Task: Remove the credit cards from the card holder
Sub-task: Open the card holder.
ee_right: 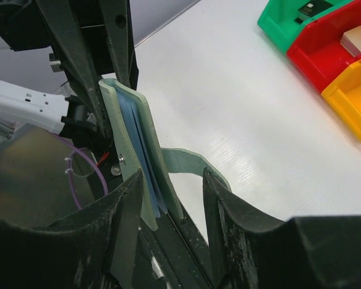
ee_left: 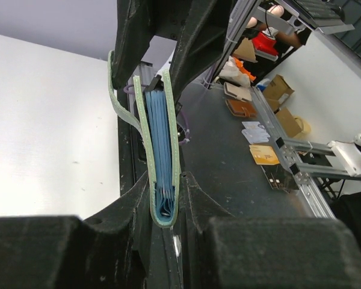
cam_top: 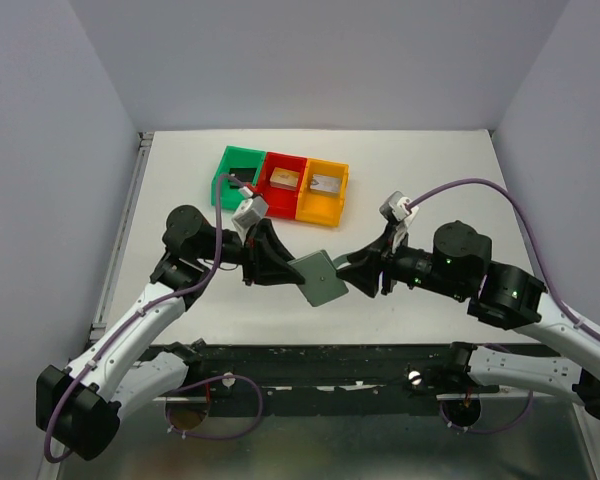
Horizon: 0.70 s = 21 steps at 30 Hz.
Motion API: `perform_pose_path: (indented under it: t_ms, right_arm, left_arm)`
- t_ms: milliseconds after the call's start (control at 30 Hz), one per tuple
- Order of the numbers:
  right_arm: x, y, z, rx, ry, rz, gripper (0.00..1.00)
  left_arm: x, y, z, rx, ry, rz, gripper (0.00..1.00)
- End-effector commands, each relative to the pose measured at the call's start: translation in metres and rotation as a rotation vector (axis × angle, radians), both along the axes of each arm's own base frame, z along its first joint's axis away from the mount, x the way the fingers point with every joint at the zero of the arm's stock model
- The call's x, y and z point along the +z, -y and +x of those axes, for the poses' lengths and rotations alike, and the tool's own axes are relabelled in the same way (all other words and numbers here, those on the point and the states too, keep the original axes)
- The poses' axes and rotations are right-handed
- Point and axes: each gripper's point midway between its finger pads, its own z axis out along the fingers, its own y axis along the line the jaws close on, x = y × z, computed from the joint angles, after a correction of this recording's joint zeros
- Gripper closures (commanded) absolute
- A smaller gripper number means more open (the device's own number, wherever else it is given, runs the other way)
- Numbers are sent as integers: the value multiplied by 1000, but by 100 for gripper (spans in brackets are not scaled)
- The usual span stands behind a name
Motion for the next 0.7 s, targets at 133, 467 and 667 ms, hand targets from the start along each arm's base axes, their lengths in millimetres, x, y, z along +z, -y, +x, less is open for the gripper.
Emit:
perform_pose_path:
  t_ms: [133,467,667]
  right_arm:
    - [10,-3,-6,42,-27,83,48]
    - [9,-6,-6,67,-93,150,41]
    - [8,-21,-14,147,-133,164,41]
  left_arm:
    - [9,-6,-13,-62,136,-51,100]
    - [4,-7,-14,-76,138,-45,100]
    - [9,-7,-15,-75,153,-53,100]
